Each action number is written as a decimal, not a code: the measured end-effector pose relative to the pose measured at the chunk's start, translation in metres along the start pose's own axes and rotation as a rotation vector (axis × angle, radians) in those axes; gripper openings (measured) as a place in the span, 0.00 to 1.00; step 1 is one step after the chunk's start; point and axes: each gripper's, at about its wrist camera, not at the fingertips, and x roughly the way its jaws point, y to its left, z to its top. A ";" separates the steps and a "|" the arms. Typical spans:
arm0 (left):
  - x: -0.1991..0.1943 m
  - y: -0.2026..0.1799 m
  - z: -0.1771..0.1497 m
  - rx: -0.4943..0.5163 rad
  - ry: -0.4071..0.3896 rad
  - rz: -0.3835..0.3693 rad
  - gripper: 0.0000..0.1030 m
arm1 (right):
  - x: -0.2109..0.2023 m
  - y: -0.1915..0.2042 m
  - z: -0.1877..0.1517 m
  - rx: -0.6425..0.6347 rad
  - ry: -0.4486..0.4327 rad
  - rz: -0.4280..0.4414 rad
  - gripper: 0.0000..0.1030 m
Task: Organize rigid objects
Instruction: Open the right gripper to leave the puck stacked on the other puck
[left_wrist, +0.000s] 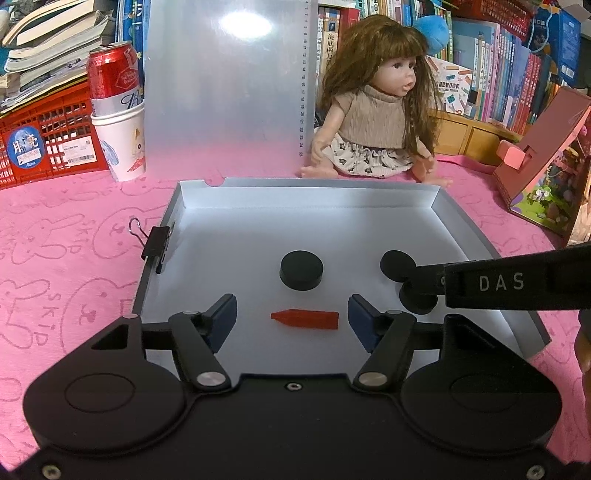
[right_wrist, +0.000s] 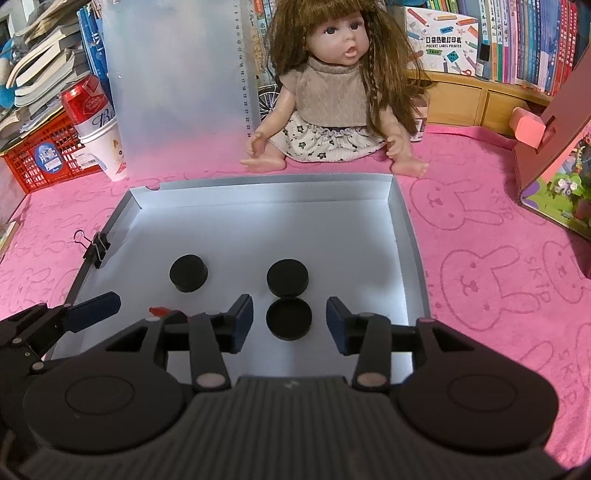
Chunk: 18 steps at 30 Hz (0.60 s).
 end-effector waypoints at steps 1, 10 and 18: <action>-0.001 0.000 0.000 0.000 0.000 0.000 0.63 | -0.001 0.000 0.000 -0.003 -0.001 0.000 0.60; -0.016 0.001 -0.001 0.015 -0.028 -0.012 0.68 | -0.010 -0.001 -0.005 -0.021 -0.020 0.008 0.67; -0.041 0.002 -0.007 0.019 -0.061 -0.057 0.70 | -0.029 -0.007 -0.014 -0.034 -0.050 0.035 0.73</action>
